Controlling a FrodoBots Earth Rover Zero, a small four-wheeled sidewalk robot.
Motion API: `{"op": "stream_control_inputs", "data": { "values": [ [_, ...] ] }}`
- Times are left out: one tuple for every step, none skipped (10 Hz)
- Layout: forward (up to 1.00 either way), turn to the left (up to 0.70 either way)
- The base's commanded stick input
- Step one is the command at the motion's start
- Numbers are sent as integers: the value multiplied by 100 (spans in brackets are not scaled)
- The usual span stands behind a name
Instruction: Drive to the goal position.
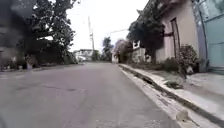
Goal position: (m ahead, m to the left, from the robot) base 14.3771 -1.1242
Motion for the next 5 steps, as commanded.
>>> {"op": "stream_control_inputs", "data": {
  "values": [
    [100, 2],
    [100, 11],
    [100, 13],
    [100, 1],
    [100, 0]
  ]
}}
